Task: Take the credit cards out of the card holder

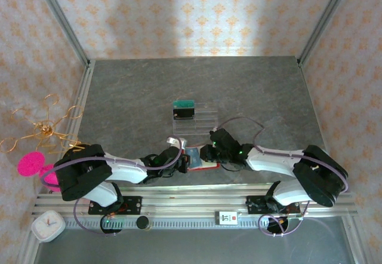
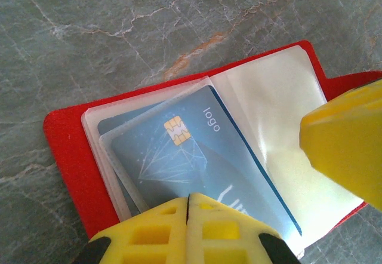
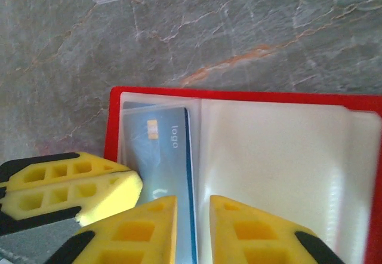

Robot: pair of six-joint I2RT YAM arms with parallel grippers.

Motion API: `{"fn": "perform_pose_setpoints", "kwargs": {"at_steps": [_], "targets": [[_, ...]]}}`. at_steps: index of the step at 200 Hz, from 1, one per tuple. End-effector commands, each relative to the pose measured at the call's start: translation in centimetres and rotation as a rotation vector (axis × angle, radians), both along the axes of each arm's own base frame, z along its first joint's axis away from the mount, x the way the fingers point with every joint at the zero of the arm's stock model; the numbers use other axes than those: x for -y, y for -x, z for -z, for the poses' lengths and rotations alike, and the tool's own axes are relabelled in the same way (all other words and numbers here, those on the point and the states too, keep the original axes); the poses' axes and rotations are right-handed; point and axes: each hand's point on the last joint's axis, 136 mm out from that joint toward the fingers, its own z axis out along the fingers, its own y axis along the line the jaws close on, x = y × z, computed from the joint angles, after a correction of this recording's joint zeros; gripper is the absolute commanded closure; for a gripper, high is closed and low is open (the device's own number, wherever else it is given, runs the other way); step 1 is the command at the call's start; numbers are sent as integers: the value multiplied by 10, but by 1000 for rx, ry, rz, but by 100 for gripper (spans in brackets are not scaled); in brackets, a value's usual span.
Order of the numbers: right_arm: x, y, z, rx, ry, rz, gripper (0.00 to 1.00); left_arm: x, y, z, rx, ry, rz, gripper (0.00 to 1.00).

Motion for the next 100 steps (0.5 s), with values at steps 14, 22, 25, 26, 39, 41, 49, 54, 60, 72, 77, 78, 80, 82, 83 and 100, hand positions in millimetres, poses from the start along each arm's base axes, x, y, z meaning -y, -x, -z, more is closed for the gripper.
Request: {"fn": "perform_pose_setpoints", "kwargs": {"at_steps": [14, 22, 25, 26, 39, 41, 49, 54, 60, 72, 77, 78, 80, 82, 83, 100], "targets": [[-9, -8, 3, -31, -15, -37, 78, -46, 44, 63, -210, -224, 21, 100], [-9, -7, 6, -31, -5, -49, 77, -47, 43, 62, -207, -222, 18, 100], [-10, -7, 6, -30, -6, -56, 76, -47, 43, 62, -205, -223, 14, 100], [-10, -7, 6, -30, -6, -57, 75, -47, 43, 62, -205, -222, 15, 100], [-11, -7, 4, -20, -10, -67, 74, -47, 40, 58, -189, -222, 7, 94], [-11, -7, 3, -18, -11, -68, 73, -47, 39, 57, -187, -222, 6, 93], [-12, -8, -1, -4, -16, -74, 73, -47, 36, 52, -170, -218, -2, 87], [-12, -8, -3, 3, -20, -82, 73, -47, 34, 48, -158, -218, -8, 83], [-14, -7, -6, 10, -27, -92, 73, -48, 31, 43, -143, -219, -16, 78], [-14, -8, -10, 23, -31, -95, 71, -49, 26, 32, -109, -215, -29, 70], [-14, -8, -12, 31, -36, -97, 69, -50, 24, 26, -94, -210, -33, 66], [-14, -8, -12, 32, -37, -96, 68, -50, 24, 26, -93, -210, -33, 66], [-14, -8, -13, 35, -38, -97, 68, -50, 23, 24, -88, -208, -36, 65], [-14, -8, -13, 37, -40, -97, 67, -50, 22, 22, -84, -205, -38, 63], [-14, -8, -14, 37, -41, -97, 67, -50, 22, 22, -84, -204, -38, 63], [-16, -10, -19, 50, -60, -96, 64, -52, 21, 15, -70, -194, -48, 58]]}}
